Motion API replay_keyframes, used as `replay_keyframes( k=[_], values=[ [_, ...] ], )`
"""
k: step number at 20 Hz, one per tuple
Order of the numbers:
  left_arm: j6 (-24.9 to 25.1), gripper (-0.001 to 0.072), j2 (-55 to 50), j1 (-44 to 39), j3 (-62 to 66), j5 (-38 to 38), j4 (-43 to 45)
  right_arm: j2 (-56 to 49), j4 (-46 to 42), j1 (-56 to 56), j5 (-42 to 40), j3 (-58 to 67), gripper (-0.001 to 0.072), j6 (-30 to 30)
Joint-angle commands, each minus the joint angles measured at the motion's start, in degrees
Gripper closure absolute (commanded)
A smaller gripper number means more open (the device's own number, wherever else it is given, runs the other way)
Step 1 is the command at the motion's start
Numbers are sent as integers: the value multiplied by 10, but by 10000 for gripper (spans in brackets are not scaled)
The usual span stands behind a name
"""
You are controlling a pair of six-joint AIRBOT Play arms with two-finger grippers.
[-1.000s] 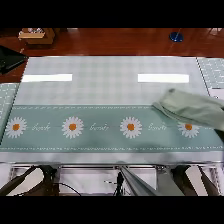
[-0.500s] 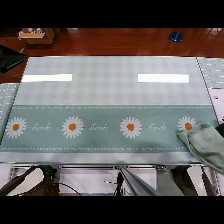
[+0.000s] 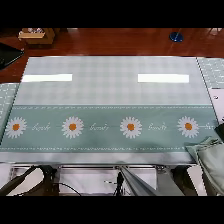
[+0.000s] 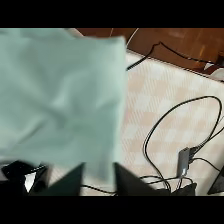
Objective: Fold the shirts.
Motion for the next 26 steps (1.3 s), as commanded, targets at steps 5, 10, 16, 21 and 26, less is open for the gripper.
replay_keyframes(
  k=[5, 10, 16, 21, 26],
  values=[
    [10, 309, 0, 0, 0, 12, 0, 0, 177, 0, -117, 1, 219, -26],
    [10, 146, -3, -57, 0, 63, 1, -43, 674, 154, -314, 2, 378, -87],
    [-178, 146, -57, -264, 0, 147, 304, -173, 547, 524, -377, 2, 375, -42],
    [-235, -13, -133, -358, 0, 59, 441, -209, 399, 638, -370, 2, 200, -37],
    [-267, -13, -188, -362, 0, 37, 458, -209, 296, 651, -339, 3, 176, -28]
  ],
)
